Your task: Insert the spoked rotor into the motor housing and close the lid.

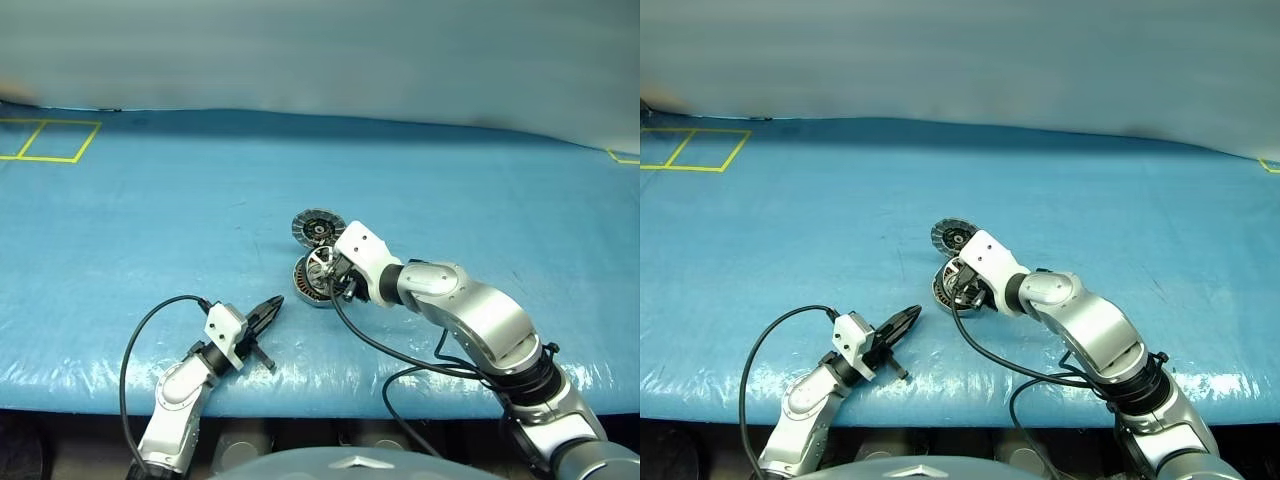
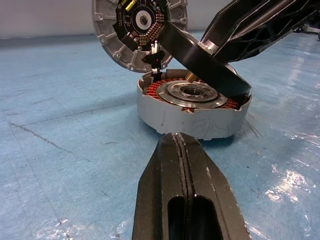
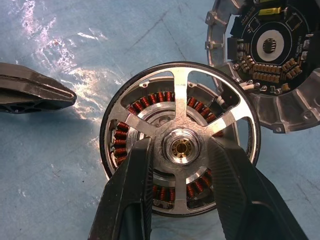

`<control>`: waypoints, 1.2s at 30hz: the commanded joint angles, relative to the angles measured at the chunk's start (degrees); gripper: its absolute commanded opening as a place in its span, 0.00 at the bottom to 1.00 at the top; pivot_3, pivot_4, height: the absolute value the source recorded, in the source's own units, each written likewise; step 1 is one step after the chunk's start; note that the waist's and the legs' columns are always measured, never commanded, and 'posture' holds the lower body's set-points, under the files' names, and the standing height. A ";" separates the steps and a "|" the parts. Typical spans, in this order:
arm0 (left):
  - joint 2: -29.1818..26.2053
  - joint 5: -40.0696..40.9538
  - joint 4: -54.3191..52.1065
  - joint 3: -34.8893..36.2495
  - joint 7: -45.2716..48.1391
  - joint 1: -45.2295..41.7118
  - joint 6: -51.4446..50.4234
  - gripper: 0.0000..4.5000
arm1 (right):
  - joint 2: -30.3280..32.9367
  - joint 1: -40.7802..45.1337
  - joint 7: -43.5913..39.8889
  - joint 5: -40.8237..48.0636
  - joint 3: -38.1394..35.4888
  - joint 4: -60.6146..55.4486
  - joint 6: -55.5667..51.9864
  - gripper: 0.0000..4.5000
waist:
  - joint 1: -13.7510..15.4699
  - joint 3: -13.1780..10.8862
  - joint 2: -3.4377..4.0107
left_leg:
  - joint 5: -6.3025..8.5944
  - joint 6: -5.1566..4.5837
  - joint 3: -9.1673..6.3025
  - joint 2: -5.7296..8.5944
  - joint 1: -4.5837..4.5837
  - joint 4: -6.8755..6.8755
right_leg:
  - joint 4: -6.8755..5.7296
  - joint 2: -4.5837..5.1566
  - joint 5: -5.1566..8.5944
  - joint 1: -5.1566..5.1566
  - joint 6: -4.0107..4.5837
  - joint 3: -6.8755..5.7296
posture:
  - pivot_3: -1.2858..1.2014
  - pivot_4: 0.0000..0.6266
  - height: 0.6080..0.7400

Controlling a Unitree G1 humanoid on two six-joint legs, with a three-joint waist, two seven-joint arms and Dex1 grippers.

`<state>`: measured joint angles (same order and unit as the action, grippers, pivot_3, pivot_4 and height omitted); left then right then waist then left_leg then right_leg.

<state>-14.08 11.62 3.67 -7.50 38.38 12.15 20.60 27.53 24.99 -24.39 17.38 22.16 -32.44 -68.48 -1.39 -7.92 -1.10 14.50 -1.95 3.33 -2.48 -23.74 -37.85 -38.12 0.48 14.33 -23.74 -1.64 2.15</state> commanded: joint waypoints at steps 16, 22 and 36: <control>0.14 -0.20 -2.84 -0.98 -0.62 0.02 -0.41 0.00 | -0.80 0.97 -0.44 0.20 -0.04 -0.22 -1.03 0.63 | -0.01 0.03 0.02 | 0.01 -0.01 0.00 0.00 0.00 -0.02 | -0.01 -0.01 -0.01 0.00 -0.01 -0.04 | 0.52 0.24 1.00; -0.16 -0.15 -3.08 -1.24 -0.70 0.13 -0.59 0.00 | -2.60 0.42 0.73 0.49 -1.81 -0.66 -1.35 0.59 | -0.03 0.03 0.02 | 0.01 -0.01 0.01 0.00 0.00 -0.03 | -0.01 -0.02 -0.02 0.00 -0.03 -0.03 | 0.52 0.24 1.00; -0.55 0.00 -2.87 -1.30 -0.33 -0.08 -0.79 0.00 | -12.15 -4.12 6.81 -2.21 -2.13 6.80 3.58 0.01 | -0.07 0.03 0.02 | 0.00 -0.01 0.04 0.00 0.01 -0.07 | -0.04 -0.03 -0.04 0.00 -0.06 -0.03 | 0.52 0.24 1.00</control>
<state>-14.45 11.37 3.38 -8.53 37.68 12.17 19.28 16.02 21.21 -18.32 15.86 19.83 -26.37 -66.70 -1.46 -7.89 -1.08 14.50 -1.96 3.36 -2.49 -23.72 -37.92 -38.16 0.45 14.29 -23.72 -1.70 2.12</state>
